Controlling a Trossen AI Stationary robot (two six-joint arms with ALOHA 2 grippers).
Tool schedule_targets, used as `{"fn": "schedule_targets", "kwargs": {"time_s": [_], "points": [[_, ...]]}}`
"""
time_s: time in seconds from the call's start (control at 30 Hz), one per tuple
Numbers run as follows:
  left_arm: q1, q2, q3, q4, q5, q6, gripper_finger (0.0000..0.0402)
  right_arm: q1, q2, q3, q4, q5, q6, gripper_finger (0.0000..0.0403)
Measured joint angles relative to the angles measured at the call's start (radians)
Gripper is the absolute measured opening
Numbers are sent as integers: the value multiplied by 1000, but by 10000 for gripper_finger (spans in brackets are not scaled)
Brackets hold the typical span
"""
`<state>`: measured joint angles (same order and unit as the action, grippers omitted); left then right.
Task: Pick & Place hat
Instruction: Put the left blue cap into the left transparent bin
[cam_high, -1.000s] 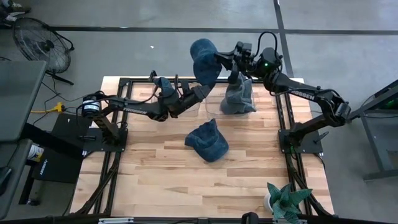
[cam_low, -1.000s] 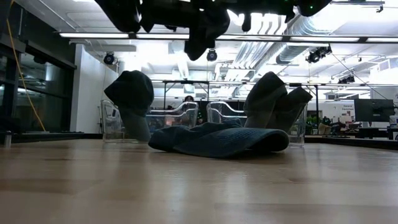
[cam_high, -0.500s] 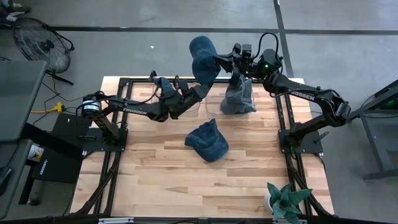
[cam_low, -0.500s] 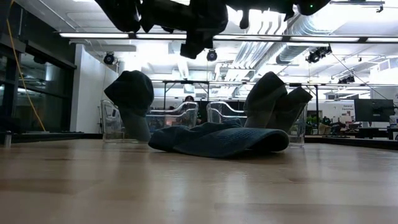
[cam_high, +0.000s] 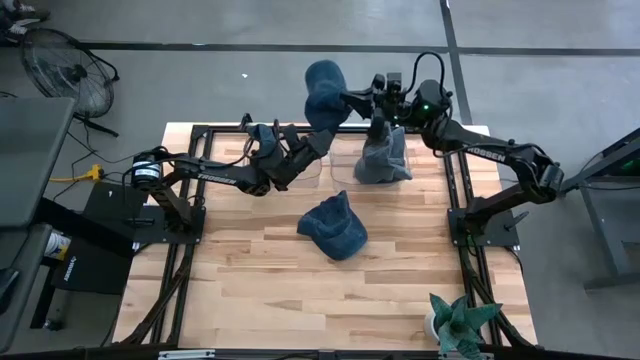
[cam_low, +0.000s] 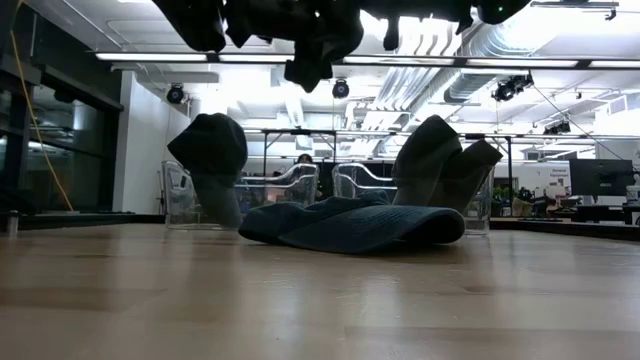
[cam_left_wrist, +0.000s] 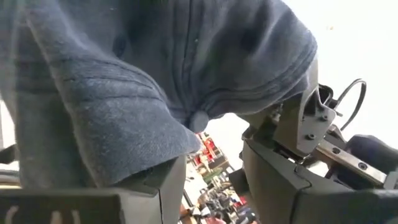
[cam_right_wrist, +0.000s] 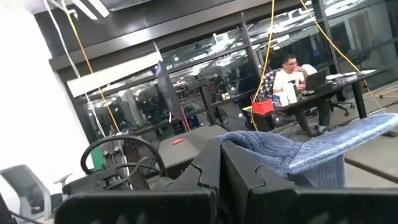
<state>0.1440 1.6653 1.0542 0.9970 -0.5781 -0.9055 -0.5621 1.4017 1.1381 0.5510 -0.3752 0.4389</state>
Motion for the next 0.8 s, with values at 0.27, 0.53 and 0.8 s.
{"fn": "schedule_targets", "kwargs": {"time_s": [0.27,0.53,0.8], "points": [[0,0,0,-4,-29,11,156,-7,-1,0,87,-42,82,0],[0,0,0,63,-113,90,156,-7,-25,0,74,-80,108,0],[0,-1,0,182,-106,172,156,-7,-35,0,6,-109,105,0]]}}
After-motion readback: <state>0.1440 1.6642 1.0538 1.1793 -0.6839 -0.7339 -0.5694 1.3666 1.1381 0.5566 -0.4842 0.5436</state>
